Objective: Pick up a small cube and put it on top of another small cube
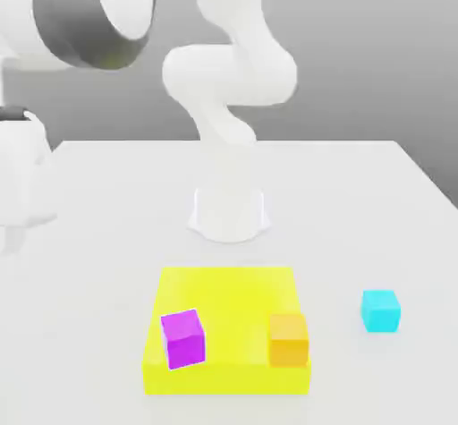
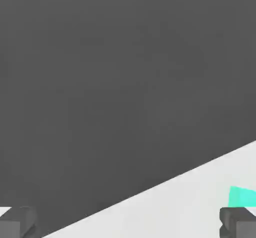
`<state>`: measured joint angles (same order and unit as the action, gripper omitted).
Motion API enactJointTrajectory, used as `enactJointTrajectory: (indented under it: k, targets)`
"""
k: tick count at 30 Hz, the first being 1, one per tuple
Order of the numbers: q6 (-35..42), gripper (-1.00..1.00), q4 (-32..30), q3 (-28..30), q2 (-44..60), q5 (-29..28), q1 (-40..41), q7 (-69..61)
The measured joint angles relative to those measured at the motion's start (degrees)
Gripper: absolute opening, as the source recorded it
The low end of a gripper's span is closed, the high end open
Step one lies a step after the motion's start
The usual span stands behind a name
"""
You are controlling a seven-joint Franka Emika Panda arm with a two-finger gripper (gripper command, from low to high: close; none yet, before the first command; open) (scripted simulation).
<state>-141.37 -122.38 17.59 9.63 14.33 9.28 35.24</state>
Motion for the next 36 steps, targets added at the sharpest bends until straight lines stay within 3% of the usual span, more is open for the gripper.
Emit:
enactJointTrajectory:
  k: [8,12,13,20,25,36]
  targets:
    - [-3.2,0.00,2.7,2.0,16.2,2.2,5.8,-1.8]
    - [-7.9,0.00,4.6,-0.1,24.4,4.9,8.7,-3.7]
    - [-9.2,-1.00,5.0,-0.9,26.1,5.6,9.3,-4.2]
    - [-9.4,-1.00,5.1,-0.9,26.4,6.0,9.4,-4.5]
    - [-4.3,-1.00,2.0,1.2,18.2,2.4,6.0,-2.9]
    - [-5.0,-1.00,-7.9,-14.7,9.1,0.3,-6.4,-17.4]
